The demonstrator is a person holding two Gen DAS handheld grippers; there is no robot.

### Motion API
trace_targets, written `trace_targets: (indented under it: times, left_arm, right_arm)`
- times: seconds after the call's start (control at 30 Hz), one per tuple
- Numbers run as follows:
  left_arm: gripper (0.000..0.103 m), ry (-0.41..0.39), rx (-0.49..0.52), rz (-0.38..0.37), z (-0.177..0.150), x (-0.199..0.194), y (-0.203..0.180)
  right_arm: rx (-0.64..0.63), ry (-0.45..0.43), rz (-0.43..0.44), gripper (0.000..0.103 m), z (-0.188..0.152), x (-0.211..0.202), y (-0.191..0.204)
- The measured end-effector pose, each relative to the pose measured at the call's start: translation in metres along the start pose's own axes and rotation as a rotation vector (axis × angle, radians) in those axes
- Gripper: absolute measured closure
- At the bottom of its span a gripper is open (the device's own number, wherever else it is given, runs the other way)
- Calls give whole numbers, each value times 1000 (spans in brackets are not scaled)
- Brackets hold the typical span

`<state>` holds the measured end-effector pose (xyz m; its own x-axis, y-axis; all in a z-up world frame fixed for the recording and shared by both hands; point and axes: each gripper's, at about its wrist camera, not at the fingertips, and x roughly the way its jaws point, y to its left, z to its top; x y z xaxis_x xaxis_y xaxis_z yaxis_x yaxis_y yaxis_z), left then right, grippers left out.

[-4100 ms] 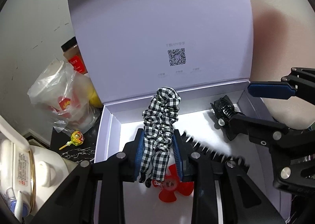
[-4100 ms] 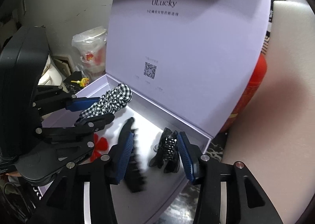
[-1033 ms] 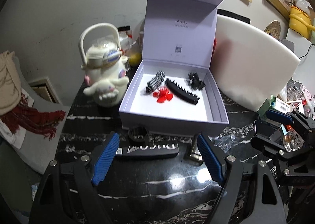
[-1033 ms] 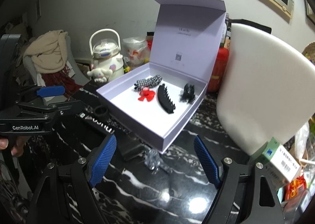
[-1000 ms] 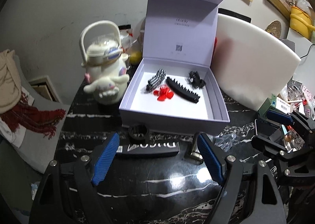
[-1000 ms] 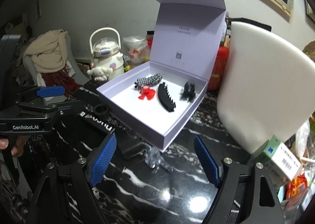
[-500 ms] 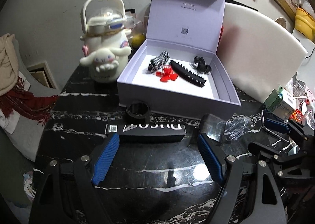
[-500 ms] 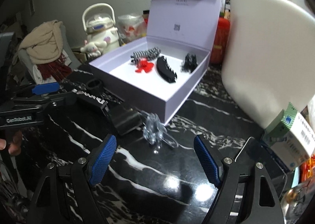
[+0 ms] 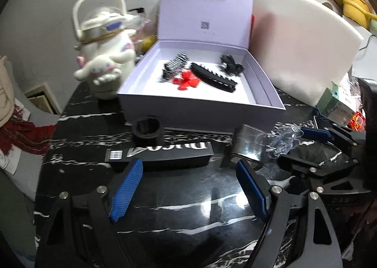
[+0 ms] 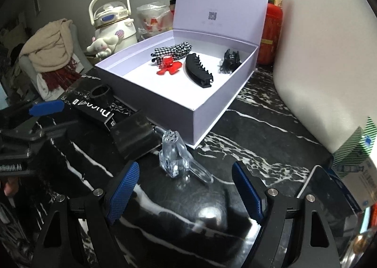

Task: Organize rigid objects
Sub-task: 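Lower the right tool onto the clear plastic holder and close it, then grasp the black printed card with the left tool while the right tool holds the clear holder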

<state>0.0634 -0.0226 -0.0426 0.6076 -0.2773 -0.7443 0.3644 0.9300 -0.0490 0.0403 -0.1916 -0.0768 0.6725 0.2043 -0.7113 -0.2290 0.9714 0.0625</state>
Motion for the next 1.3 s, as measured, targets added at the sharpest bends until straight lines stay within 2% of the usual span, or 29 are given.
trace_targets:
  times: [0.17,0.23,0.27,0.37,0.47,0.6,0.73,0.87,1.0,1.3]
  left_arm:
    - [21,8,34,-23,7,8,-10]
    - [21,14,49,-15,10,10,-10]
    - [21,14,58,-4,12,10,-9]
    - [21,8,77,34,16,11,0]
    - [21,12,76,35,18,12,11]
    - [21,49,51,-36,22,23,30]
    - [21,49,54,-63,24,29,40]
    - [21,38,73,-37,27,36,46]
    - [21,64,112,-37,30,44,49]
    - [21,114,94,-189,26,48,52]
  right_arm:
    - [23,-2,41,25,3,4,-6]
    - [22,6,48,40,4,7,-8]
    - [15,17,50,56,4,9,-8]
    - [-2,25,64,62,3,13,-7]
    - [0,36,80,70,4,17,-9]
    - [1,52,78,70,6,22,-8]
    - [-7,54,77,70,6,21,-8]
    - [-9,58,73,70,8,23,-7]
    - [-21,61,64,70,10,25,-4]
    - [-18,62,73,70,10,25,-3]
